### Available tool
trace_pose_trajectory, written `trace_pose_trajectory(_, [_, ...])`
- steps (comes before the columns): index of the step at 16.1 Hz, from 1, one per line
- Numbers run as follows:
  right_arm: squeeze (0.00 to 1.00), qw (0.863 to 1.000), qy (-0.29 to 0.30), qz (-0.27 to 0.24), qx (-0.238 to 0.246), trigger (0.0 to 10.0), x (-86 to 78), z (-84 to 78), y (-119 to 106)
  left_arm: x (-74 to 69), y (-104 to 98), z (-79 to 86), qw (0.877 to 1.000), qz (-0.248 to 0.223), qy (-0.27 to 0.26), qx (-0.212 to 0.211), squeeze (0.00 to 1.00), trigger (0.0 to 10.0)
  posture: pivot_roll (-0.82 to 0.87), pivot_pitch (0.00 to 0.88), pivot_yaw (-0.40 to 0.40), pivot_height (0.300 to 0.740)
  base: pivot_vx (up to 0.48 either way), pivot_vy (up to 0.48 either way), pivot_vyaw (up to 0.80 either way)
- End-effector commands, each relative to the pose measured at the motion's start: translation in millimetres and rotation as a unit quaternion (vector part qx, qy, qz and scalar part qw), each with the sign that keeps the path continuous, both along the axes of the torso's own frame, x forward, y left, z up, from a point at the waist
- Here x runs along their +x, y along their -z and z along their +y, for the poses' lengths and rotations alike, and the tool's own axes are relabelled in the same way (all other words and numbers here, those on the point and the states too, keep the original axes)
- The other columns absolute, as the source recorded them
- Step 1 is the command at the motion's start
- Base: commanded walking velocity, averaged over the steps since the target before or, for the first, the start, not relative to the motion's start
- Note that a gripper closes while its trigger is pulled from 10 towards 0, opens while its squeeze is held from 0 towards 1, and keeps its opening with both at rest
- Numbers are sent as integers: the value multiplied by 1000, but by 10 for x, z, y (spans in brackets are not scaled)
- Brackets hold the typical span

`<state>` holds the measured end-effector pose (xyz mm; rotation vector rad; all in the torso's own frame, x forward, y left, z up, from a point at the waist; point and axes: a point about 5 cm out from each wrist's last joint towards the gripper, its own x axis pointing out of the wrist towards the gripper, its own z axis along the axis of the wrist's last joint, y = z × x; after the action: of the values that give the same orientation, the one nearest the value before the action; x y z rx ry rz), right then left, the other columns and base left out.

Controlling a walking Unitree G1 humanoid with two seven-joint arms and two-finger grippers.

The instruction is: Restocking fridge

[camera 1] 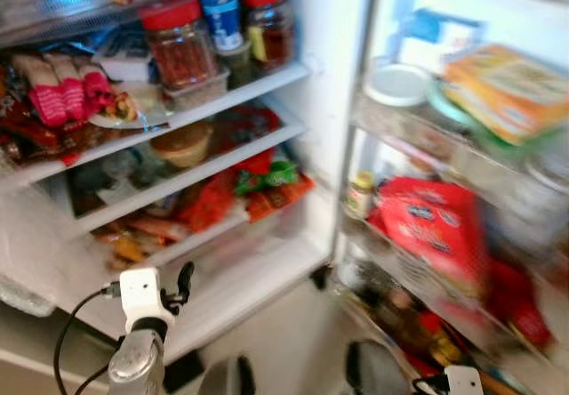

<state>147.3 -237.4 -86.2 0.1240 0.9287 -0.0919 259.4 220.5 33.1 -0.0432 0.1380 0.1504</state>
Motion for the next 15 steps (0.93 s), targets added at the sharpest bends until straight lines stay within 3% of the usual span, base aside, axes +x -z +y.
trace_pose_trajectory(1, [0,1000,7,17,7,10000,-106,49,55,-48,68,100,1000,19,-12,13,0,10000,-128,83,48,616,-330,0,0])
trace_pose_trajectory(4, [0,1000,9,18,9,10000,-106,106,70,-40,170,149,999,47,-17,1,0,10000,-124,56,54,616,-331,0,0])
trace_pose_trajectory(7, [0,1000,20,20,11,10000,-103,152,83,-126,429,174,992,122,-25,-7,0,10000,-120,6,56,616,-186,0,0])
trace_pose_trajectory(8, [0,999,23,24,11,10000,-113,174,93,-255,610,203,982,185,-28,-6,0,10000,-112,0,56,616,0,0,0])
trace_pose_trajectory(9, [0,999,23,25,11,10000,-117,178,95,-276,635,205,981,194,-29,-7,0,10000,-110,0,57,616,0,0,0])
trace_pose_trajectory(11, [0,999,32,33,15,10000,-159,215,120,-509,847,227,962,271,-35,-20,0,10000,-106,0,60,616,0,0,0])
trace_pose_trajectory(15, [0,998,42,38,16,10000,-206,231,139,-736,1016,219,941,335,-39,-34,0,10000,-99,0,61,616,0,0,0])
